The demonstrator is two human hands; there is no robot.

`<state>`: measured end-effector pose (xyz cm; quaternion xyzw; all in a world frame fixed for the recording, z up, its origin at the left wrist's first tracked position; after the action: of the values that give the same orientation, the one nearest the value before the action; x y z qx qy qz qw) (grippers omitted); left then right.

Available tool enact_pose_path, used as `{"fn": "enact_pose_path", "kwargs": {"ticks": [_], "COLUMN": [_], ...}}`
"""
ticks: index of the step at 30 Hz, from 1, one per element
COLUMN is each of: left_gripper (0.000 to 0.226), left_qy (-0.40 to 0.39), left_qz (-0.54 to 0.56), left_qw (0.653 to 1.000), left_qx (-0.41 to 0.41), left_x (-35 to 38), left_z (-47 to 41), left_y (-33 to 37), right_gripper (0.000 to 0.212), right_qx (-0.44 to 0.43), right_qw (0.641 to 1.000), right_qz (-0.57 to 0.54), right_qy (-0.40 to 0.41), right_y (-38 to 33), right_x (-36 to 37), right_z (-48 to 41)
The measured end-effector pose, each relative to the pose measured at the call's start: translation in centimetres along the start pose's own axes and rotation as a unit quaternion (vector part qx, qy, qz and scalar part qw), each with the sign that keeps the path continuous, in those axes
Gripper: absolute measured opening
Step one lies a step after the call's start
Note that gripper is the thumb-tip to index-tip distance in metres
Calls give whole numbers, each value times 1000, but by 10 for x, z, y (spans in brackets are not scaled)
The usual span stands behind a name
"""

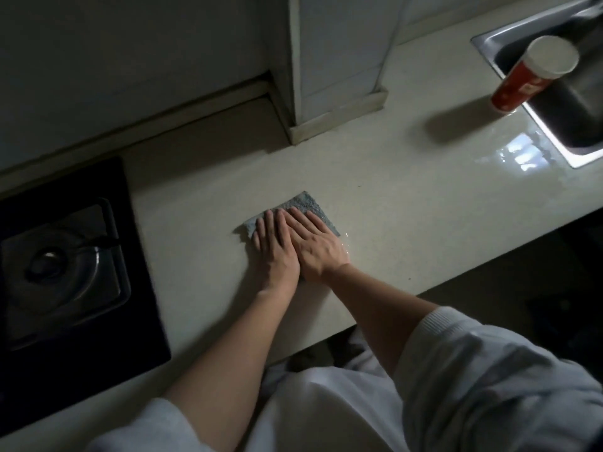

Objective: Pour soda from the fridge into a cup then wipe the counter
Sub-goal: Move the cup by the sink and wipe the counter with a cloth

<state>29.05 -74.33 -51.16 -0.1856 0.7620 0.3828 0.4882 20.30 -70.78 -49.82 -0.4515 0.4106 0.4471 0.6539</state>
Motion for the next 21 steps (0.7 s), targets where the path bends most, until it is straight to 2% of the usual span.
{"fn": "enact_pose_path", "kwargs": {"ticks": [5,9,15,21], "left_gripper": [49,52,55,55], "left_qy": [-47,-70,-112,-93], "left_qz": [10,-11,-18,-12], "left_qw": [999,997,993,995], "left_qx": [17,28,31,34], "left_x": [27,35,30,3], "left_z": [-37,-52,-50,-16], "left_y": [42,57,56,22], "right_gripper": [64,65,64,68], "right_qx": [39,58,73,68], "right_qw": [999,998,997,997], "right_qz": [-6,-14,-15,-25], "right_qy": [13,21,13,3], "right_y": [59,79,73,16], "right_x": [-13,-21,-25,-13], "right_z": [-3,-3,-1,12]}}
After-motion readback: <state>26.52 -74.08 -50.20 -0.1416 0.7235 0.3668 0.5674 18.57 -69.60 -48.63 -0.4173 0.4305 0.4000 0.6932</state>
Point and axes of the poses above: each hand's wrist, its own z-axis away from the middle knuckle, its own x-axis out of the palm, y = z × x, the point moved 4 cm from there along -z, towards the middle knuckle, and after that the axes turned 9 degrees about x, right-handed, at the moved point
